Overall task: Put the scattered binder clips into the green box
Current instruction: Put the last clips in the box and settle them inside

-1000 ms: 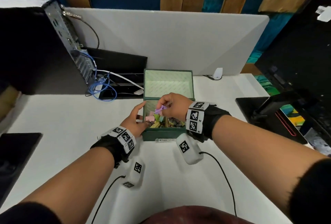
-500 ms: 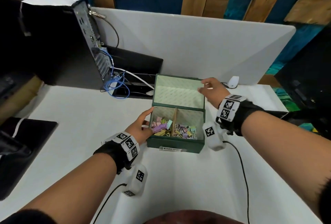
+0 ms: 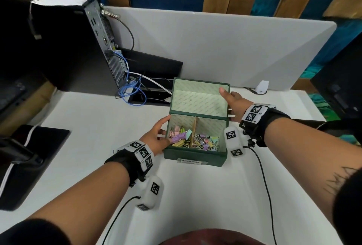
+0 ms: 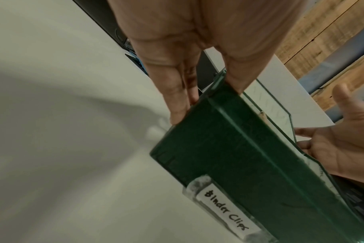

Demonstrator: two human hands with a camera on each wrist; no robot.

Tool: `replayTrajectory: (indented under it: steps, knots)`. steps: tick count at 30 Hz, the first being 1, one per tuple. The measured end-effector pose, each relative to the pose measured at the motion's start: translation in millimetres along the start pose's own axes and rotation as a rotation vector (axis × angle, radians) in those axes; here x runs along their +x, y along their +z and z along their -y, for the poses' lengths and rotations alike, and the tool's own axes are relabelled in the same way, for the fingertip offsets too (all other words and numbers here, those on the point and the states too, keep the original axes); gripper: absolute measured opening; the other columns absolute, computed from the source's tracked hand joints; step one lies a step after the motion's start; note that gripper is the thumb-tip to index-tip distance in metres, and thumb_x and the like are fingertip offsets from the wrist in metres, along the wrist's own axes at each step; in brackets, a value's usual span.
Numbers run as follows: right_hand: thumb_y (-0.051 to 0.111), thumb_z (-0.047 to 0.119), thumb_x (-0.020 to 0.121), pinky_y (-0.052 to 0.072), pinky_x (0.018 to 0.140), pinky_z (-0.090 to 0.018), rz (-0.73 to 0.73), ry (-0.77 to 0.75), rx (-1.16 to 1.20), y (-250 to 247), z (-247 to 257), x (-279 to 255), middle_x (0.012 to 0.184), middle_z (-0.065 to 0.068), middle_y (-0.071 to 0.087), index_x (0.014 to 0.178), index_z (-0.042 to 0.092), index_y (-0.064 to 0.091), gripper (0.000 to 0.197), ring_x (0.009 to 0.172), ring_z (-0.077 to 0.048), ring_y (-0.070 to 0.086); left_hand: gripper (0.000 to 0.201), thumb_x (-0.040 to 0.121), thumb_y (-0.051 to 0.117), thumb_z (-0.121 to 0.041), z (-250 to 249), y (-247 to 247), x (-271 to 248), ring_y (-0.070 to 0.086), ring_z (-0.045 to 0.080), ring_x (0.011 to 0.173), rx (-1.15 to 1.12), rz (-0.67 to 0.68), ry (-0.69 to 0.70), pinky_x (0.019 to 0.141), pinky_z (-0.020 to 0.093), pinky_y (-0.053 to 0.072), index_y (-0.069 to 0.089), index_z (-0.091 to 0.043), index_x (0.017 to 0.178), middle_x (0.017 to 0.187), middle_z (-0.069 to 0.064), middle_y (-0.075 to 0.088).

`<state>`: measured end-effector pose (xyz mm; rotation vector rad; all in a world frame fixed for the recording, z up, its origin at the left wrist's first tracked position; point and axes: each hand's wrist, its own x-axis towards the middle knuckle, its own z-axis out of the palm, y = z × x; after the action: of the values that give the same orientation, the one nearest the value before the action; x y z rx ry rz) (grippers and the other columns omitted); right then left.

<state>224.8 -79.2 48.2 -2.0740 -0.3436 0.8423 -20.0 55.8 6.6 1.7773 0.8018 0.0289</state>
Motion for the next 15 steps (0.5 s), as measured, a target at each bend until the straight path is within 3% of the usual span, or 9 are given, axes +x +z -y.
replayTrajectory:
  steps: [3,5,6,8,10,13,14,15]
  knots:
    - [0.037,0.100,0.037,0.047,0.099,-0.048,-0.041,-0.005,0.164,-1.7,6.2,-4.1,0.142,-0.002,0.048,0.139,0.031,0.038,0.123,0.121,-0.029,0.053,0.074,0.083,0.068,-0.025,-0.9,-0.1,-1.5,0.061,0.017,0.096,-0.009,0.009,-0.001,0.080,0.040,0.057,0.023,-0.053,0.136,0.102,-0.003,0.053]
    - [0.042,0.090,0.053,0.044,0.104,-0.047,-0.094,-0.014,0.334,-3.9,14.3,-19.1,0.136,0.001,0.050,0.137,0.026,0.043,0.106,0.122,-0.026,0.051,0.072,0.087,0.062,-0.033,-0.2,1.6,-5.4,0.059,0.010,0.093,-0.029,0.022,-0.006,0.069,0.030,0.057,0.016,-0.055,0.137,0.105,-0.005,0.051]
    - [0.045,0.086,0.059,0.043,0.105,-0.046,-0.098,-0.039,0.382,-6.5,16.5,-26.5,0.132,0.003,0.052,0.136,0.025,0.045,0.098,0.122,-0.025,0.051,0.067,0.090,0.055,-0.037,0.8,2.8,-6.7,0.058,0.010,0.094,-0.061,0.021,-0.023,0.069,0.028,0.057,0.013,-0.055,0.138,0.109,-0.003,0.052]
    - [0.047,0.080,0.064,0.042,0.106,-0.044,-0.048,-0.151,0.326,-13.2,18.2,-41.9,0.132,0.001,0.055,0.130,0.024,0.052,0.086,0.122,-0.023,0.053,0.054,0.096,0.038,-0.042,1.0,3.3,-7.9,0.056,0.021,0.106,-0.155,-0.005,-0.061,0.089,0.039,0.053,0.009,-0.052,0.141,0.120,0.003,0.052]
    - [0.046,0.070,0.070,0.042,0.102,-0.039,-0.012,-0.276,0.181,-16.4,14.9,-56.9,0.123,-0.001,0.060,0.115,0.025,0.059,0.064,0.115,-0.018,0.054,0.045,0.096,0.025,-0.050,-2.4,0.1,-5.8,0.051,0.026,0.110,-0.266,-0.053,-0.119,0.100,0.045,0.042,0.015,-0.051,0.140,0.123,0.005,0.050]
    - [0.057,0.043,0.086,0.043,0.092,-0.033,0.023,-0.356,0.075,-14.5,-0.7,-74.6,0.104,0.000,0.060,0.092,0.032,0.057,0.012,0.100,-0.017,0.056,0.045,0.093,0.023,-0.059,-9.3,-10.2,-0.6,0.057,0.024,0.094,-0.457,-0.160,-0.258,0.088,0.044,0.045,0.036,-0.044,0.133,0.117,0.006,0.056]
    - [0.060,0.034,0.088,0.043,0.092,-0.031,0.061,-0.360,0.048,-12.7,-9.4,-78.5,0.105,0.001,0.060,0.090,0.034,0.057,0.003,0.102,-0.017,0.056,0.045,0.093,0.024,-0.059,-10.3,-12.3,0.4,0.058,0.023,0.090,-0.490,-0.167,-0.278,0.082,0.041,0.046,0.041,-0.040,0.130,0.111,0.006,0.058]
    - [0.062,0.030,0.087,0.042,0.096,-0.031,0.096,-0.360,-0.014,-10.1,-17.2,-82.5,0.111,0.001,0.058,0.092,0.036,0.058,0.009,0.107,-0.017,0.055,0.046,0.093,0.024,-0.058,-11.1,-14.6,1.3,0.058,0.022,0.087,-0.501,-0.156,-0.285,0.077,0.039,0.047,0.044,-0.036,0.129,0.105,0.005,0.058]
